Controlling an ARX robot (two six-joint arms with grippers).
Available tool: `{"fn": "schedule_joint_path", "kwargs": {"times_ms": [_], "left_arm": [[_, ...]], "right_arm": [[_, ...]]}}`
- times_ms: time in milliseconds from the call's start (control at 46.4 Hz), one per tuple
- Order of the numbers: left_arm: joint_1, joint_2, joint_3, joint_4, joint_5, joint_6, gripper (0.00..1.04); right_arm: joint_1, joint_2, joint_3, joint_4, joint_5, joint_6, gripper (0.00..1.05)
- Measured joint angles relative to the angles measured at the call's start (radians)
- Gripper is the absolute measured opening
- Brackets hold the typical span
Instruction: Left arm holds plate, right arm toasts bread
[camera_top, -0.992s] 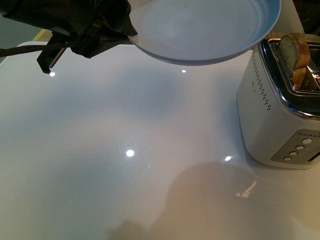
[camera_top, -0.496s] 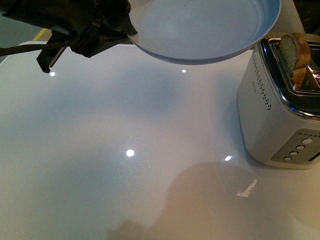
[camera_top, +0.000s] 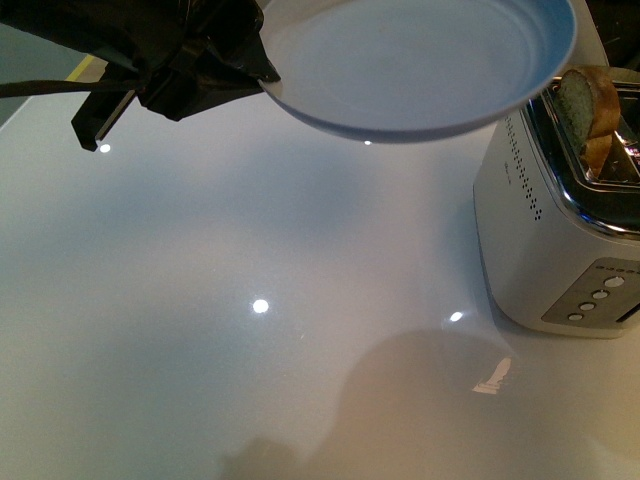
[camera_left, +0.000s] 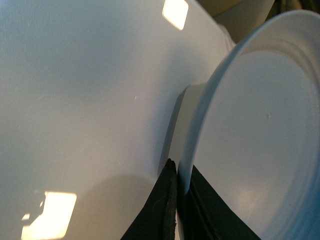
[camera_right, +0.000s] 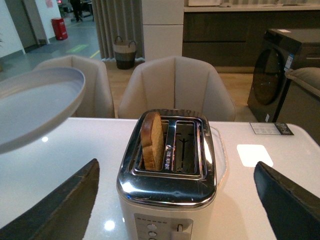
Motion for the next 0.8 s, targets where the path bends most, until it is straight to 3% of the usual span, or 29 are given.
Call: {"fn": "schedule_joint_path", "kwargs": {"times_ms": [43,410,798], "left_arm": [[0.001,0.0,0.012,-0.037,0.011,0.005,0.03],[0.064,-0.022,0.024,-0.063,0.029,0.011,0.03],[0.368,0.087,0.066,-0.071,-0.04,0.216,0.03]], "right_arm": [[0.0,0.0,0.0,0.0,0.0,0.002,0.97],[0.0,0.0,0.0,0.0,0.0,0.003,0.96],[0.0,0.0,0.0,0.0,0.0,0.003,0.96]]}}
